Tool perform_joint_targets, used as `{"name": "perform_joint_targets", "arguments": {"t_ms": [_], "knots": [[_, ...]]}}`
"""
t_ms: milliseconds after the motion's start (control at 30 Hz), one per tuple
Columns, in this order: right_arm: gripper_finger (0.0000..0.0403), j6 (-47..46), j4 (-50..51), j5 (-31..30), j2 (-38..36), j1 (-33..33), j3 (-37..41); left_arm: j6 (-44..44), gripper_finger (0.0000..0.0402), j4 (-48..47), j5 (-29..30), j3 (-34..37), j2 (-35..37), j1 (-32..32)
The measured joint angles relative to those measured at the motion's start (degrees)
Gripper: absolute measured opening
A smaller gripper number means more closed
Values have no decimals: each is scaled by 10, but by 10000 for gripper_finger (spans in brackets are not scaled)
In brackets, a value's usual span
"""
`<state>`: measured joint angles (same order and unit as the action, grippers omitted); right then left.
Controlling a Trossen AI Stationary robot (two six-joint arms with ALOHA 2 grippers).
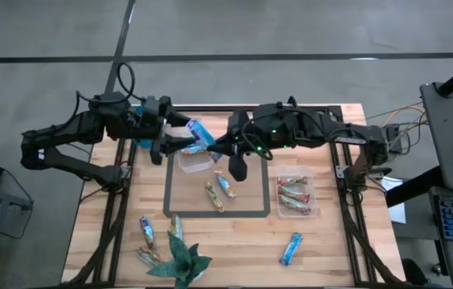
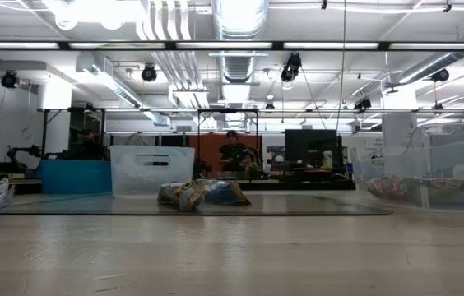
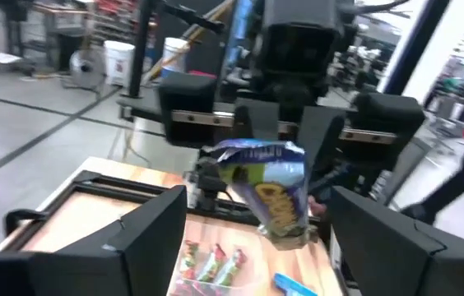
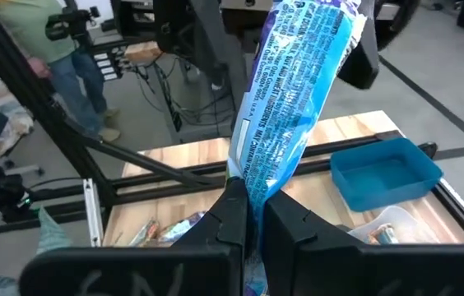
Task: Pick and place Granola Bars by type
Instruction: Put the blue granola bar into the blue bin
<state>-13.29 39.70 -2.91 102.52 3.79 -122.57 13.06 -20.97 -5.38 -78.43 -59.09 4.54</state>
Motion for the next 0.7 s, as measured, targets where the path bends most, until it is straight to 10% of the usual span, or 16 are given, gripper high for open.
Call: {"name": "perform_joint_targets", "arguments": {"t_ms": [700], "knots": [[10, 3, 3, 18, 25, -1, -27, 9, 246, 14, -12, 0, -14, 0]]}}
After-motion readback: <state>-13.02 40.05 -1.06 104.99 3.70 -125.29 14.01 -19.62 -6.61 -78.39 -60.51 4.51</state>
